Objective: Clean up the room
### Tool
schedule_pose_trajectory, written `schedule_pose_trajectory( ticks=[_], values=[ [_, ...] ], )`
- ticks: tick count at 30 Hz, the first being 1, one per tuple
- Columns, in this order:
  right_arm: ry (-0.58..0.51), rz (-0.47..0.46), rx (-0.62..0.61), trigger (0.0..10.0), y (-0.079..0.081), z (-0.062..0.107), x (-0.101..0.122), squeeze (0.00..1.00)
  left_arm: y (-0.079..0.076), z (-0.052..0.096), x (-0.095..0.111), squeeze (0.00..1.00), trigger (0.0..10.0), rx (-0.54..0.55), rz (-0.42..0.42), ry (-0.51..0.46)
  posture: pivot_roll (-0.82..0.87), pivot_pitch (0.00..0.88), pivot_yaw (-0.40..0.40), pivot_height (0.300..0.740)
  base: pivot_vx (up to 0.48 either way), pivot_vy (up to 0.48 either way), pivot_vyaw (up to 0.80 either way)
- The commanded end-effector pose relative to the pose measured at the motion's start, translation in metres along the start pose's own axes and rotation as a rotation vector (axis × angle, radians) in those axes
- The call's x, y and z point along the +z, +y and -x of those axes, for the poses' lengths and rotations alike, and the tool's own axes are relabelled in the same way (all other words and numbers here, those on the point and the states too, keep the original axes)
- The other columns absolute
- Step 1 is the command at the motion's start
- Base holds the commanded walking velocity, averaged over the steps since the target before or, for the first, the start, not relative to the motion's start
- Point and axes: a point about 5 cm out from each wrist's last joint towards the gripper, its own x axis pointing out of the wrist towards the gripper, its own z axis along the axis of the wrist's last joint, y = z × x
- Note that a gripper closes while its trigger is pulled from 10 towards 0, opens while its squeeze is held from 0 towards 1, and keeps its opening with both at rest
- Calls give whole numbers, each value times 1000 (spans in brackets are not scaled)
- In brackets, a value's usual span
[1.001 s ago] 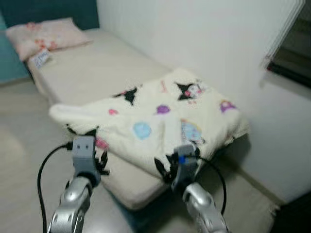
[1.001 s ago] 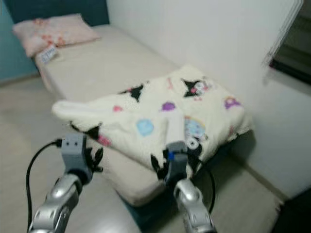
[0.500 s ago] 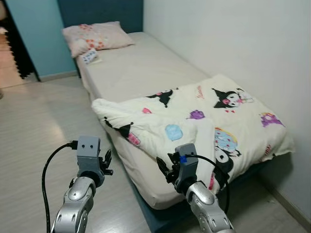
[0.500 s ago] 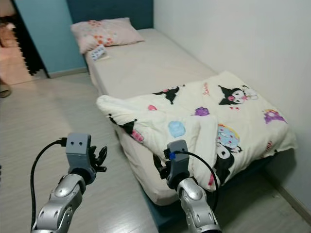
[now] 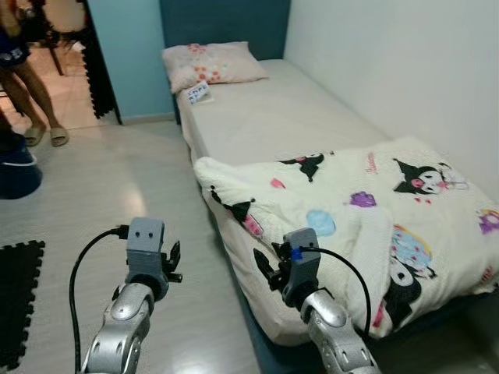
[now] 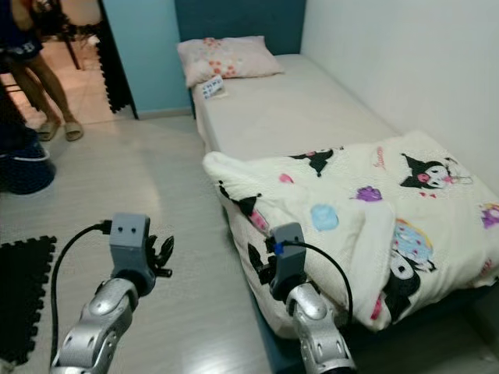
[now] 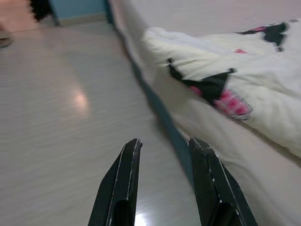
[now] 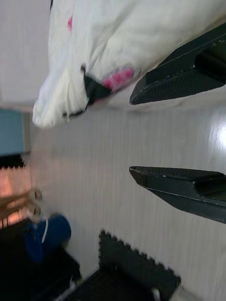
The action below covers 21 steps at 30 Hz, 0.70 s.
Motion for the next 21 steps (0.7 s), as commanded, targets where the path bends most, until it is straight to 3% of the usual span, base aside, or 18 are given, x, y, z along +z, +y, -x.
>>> schedule_pose_trajectory(
  ticks=[1,17,21],
  values=[
    [2,5,-18,10000,-3,1,-2,0,1,2,-7,0,10000,2,-11,23,71,27,-50,740,0,0,800],
    [-6,5,-43,10000,-10,5,-1,0,-2,0,-4,0,10000,-18,-21,16,66,22,-40,740,0,0,800],
    [-15,3,-49,10000,-11,6,-2,0,-3,-1,-5,0,10000,-13,-25,19,63,23,-39,740,0,0,0]
  ],
)
